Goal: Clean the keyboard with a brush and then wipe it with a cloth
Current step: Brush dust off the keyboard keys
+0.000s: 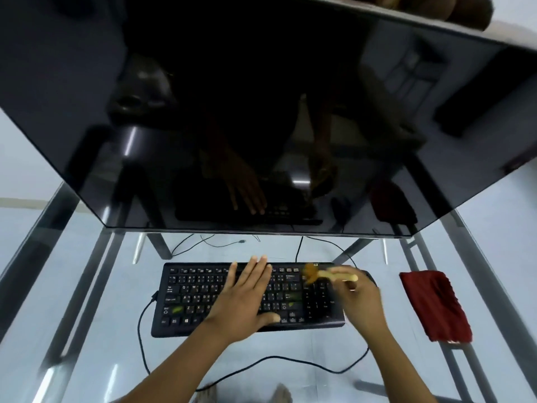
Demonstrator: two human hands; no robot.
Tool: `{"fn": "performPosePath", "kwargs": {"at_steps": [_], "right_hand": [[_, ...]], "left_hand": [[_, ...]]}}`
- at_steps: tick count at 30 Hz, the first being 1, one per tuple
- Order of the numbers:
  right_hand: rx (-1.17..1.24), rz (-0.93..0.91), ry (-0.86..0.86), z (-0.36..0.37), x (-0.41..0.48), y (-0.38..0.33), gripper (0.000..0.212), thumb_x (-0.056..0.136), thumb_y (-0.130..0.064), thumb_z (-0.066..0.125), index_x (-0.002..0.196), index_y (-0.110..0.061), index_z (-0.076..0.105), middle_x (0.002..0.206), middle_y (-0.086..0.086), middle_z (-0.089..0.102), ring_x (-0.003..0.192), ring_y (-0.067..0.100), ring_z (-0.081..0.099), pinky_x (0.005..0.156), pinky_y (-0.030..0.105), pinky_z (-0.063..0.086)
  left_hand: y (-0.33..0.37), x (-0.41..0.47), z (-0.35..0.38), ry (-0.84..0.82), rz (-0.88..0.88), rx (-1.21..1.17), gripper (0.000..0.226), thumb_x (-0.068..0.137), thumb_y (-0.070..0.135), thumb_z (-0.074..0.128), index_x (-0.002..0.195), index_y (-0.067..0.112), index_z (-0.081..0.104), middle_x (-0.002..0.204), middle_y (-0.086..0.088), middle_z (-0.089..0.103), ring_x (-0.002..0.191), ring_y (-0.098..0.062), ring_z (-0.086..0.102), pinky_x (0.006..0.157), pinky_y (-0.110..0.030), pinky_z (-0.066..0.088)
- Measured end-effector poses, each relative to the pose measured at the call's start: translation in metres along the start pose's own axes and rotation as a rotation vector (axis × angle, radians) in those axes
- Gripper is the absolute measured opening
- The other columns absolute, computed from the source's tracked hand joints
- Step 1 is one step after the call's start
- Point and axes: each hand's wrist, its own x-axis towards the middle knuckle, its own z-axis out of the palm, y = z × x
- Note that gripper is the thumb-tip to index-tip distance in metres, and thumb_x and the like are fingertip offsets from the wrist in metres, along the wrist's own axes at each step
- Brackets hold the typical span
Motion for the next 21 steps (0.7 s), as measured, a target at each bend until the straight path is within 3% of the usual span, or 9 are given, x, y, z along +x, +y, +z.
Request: {"fn": "performPosePath", "kwargs": {"at_steps": [2,4,6,10,12,14,17,18,21], "right_hand": [[0.007,0.003,0.068,-0.016,0.006,0.012,0.021,0.092,-0.015,0.064,0.087,-0.035,0.069,0.09,-0.012,0.069,0.074,0.01,0.065,0.07,0.017,0.05],[0.116,0.077,-0.107,-0.024,0.007,0.017,0.016,0.094,-0.016,0.062,0.093,-0.029,0.07,0.09,-0.003,0.072,0.075,0.014,0.069,0.071,0.024,0.052],[0.048,0.056,-0.244,-0.025,0.005,0.021,0.017,0.093,-0.013,0.062,0.09,-0.029,0.069,0.088,-0.006,0.071,0.073,0.011,0.069,0.068,0.013,0.05],[-0.002,-0.074,-0.015,-0.033,0.008,0.029,0.017,0.093,-0.015,0.063,0.087,-0.03,0.068,0.085,-0.017,0.067,0.075,0.008,0.066,0.07,0.008,0.046],[0.068,-0.023,-0.237,-0.034,0.007,0.027,0.018,0.094,-0.013,0.06,0.089,-0.029,0.068,0.078,-0.012,0.072,0.076,0.011,0.069,0.074,0.021,0.053],[-0.029,-0.069,-0.344,-0.034,0.003,0.028,0.023,0.092,-0.009,0.061,0.084,-0.029,0.068,0.078,-0.016,0.07,0.076,0.005,0.067,0.075,0.021,0.052],[-0.069,-0.21,-0.031,-0.038,0.005,0.034,0.019,0.089,-0.005,0.066,0.086,-0.022,0.073,0.091,-0.019,0.062,0.078,-0.006,0.061,0.07,0.005,0.045],[-0.017,-0.221,-0.033,-0.041,0.003,0.034,0.017,0.089,-0.005,0.066,0.089,-0.02,0.074,0.092,-0.017,0.064,0.078,-0.007,0.061,0.069,0.004,0.044],[0.085,-0.091,-0.41,-0.044,-0.004,0.034,0.016,0.092,-0.008,0.06,0.091,-0.021,0.069,0.085,-0.01,0.075,0.072,0.0,0.063,0.069,0.016,0.05]], "left_hand": [[0.015,0.01,0.0,-0.031,-0.005,0.001,0.101,0.085,0.073,0.038,0.151,0.017,-0.012,0.155,0.0,-0.029,0.141,-0.016,-0.031,0.117,-0.05,-0.011],[0.026,0.016,0.004,-0.055,-0.01,0.008,0.105,0.083,0.075,0.041,0.152,0.016,-0.012,0.156,-0.001,-0.029,0.14,-0.016,-0.032,0.116,-0.05,-0.013],[0.033,0.019,0.009,-0.071,-0.032,0.0,0.11,0.08,0.076,0.044,0.152,0.015,-0.012,0.156,-0.001,-0.029,0.14,-0.016,-0.032,0.116,-0.049,-0.016],[0.044,0.017,0.017,-0.094,-0.08,-0.008,0.118,0.076,0.077,0.05,0.151,0.014,-0.014,0.155,-0.001,-0.03,0.139,-0.015,-0.034,0.115,-0.049,-0.017],[0.045,0.015,0.02,-0.092,-0.102,0.003,0.12,0.074,0.078,0.051,0.151,0.014,-0.016,0.155,-0.001,-0.031,0.139,-0.015,-0.034,0.115,-0.049,-0.017],[0.045,0.014,0.023,-0.088,-0.108,0.012,0.121,0.073,0.079,0.05,0.15,0.014,-0.017,0.155,0.0,-0.03,0.139,-0.015,-0.034,0.116,-0.049,-0.016],[0.046,0.014,0.024,-0.081,-0.118,-0.02,0.122,0.069,0.085,0.043,0.15,0.015,-0.016,0.156,0.001,-0.029,0.139,-0.012,-0.034,0.116,-0.048,-0.016],[0.047,0.015,0.025,-0.077,-0.124,-0.024,0.123,0.067,0.087,0.038,0.15,0.015,-0.016,0.156,0.002,-0.028,0.138,-0.012,-0.034,0.116,-0.048,-0.017],[0.049,0.017,0.028,-0.07,-0.129,-0.001,0.123,0.062,0.09,0.027,0.15,0.016,-0.017,0.156,0.002,-0.028,0.138,-0.011,-0.035,0.115,-0.047,-0.017]]}}
